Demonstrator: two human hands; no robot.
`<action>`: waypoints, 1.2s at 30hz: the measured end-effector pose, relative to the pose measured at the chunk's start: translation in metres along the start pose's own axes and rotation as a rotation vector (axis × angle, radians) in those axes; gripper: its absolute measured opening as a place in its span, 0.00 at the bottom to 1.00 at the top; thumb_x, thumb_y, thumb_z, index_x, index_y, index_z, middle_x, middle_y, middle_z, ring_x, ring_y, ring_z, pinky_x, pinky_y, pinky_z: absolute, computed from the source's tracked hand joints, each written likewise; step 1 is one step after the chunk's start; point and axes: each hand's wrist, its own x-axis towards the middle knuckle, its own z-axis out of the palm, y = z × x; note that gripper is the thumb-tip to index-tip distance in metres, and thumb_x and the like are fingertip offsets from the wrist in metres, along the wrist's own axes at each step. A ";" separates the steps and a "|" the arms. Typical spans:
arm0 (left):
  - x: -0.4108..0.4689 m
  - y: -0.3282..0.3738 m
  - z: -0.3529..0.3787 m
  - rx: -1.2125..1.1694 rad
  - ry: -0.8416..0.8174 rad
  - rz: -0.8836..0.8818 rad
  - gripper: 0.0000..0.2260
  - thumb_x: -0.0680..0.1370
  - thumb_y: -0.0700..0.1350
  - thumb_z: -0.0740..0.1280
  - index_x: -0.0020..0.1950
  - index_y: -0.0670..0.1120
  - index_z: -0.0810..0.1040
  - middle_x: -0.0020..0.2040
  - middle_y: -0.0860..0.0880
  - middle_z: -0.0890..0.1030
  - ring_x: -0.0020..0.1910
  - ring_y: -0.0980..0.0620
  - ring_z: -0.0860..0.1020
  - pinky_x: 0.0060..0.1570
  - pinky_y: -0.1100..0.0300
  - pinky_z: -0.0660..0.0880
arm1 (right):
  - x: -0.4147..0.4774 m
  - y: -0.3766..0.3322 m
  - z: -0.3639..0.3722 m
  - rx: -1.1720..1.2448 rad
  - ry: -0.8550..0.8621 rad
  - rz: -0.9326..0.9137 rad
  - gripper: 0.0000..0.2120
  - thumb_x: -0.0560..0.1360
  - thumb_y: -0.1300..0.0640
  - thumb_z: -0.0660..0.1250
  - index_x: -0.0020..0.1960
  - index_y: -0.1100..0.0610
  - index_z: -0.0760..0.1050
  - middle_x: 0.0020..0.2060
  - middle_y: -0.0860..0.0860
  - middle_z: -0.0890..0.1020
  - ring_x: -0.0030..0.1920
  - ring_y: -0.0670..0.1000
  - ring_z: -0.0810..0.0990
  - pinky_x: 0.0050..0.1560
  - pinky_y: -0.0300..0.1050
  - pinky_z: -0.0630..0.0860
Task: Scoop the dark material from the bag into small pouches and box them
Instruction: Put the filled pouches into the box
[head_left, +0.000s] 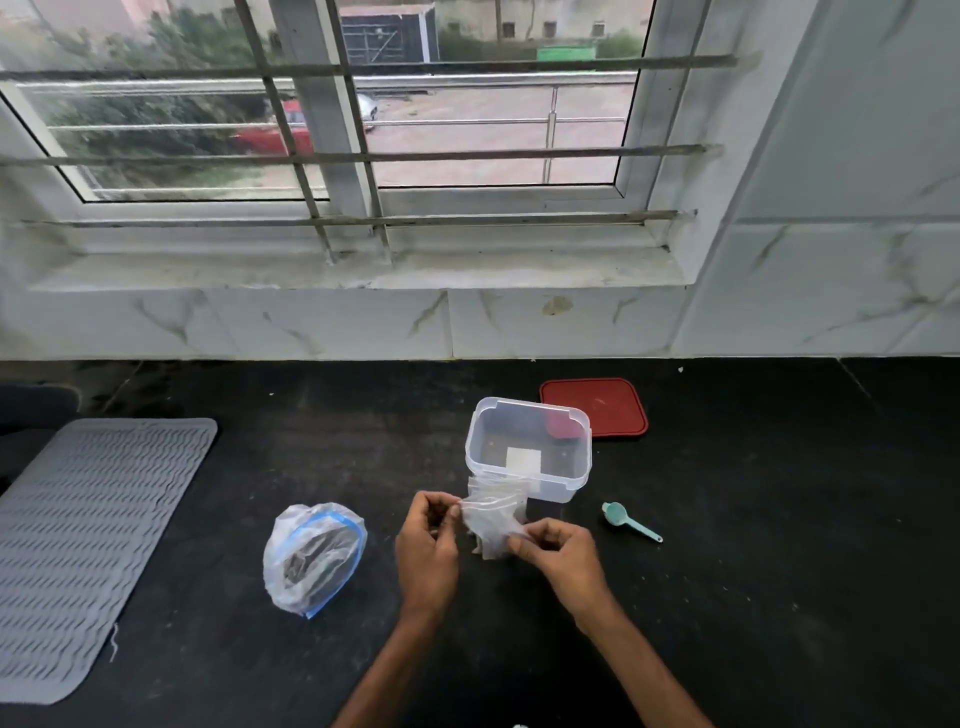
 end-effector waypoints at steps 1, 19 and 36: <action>0.002 -0.001 -0.002 -0.009 -0.012 0.003 0.10 0.77 0.35 0.68 0.44 0.50 0.77 0.39 0.55 0.82 0.38 0.54 0.80 0.40 0.57 0.78 | -0.001 -0.001 0.004 -0.003 -0.006 0.005 0.05 0.70 0.57 0.78 0.45 0.55 0.85 0.42 0.49 0.87 0.48 0.49 0.85 0.53 0.43 0.80; 0.026 -0.002 -0.030 -0.036 -0.459 0.050 0.03 0.77 0.40 0.70 0.49 0.48 0.81 0.45 0.52 0.84 0.46 0.53 0.83 0.47 0.54 0.82 | -0.008 -0.029 0.033 -0.149 0.326 -0.091 0.02 0.76 0.58 0.72 0.45 0.53 0.80 0.42 0.47 0.84 0.45 0.47 0.82 0.45 0.41 0.81; 0.025 0.009 -0.008 0.000 -0.390 0.185 0.04 0.76 0.41 0.72 0.48 0.49 0.82 0.43 0.52 0.84 0.43 0.51 0.82 0.43 0.56 0.80 | 0.020 -0.058 0.014 -0.591 0.159 -0.400 0.04 0.70 0.56 0.77 0.41 0.52 0.82 0.39 0.42 0.82 0.44 0.43 0.79 0.49 0.47 0.78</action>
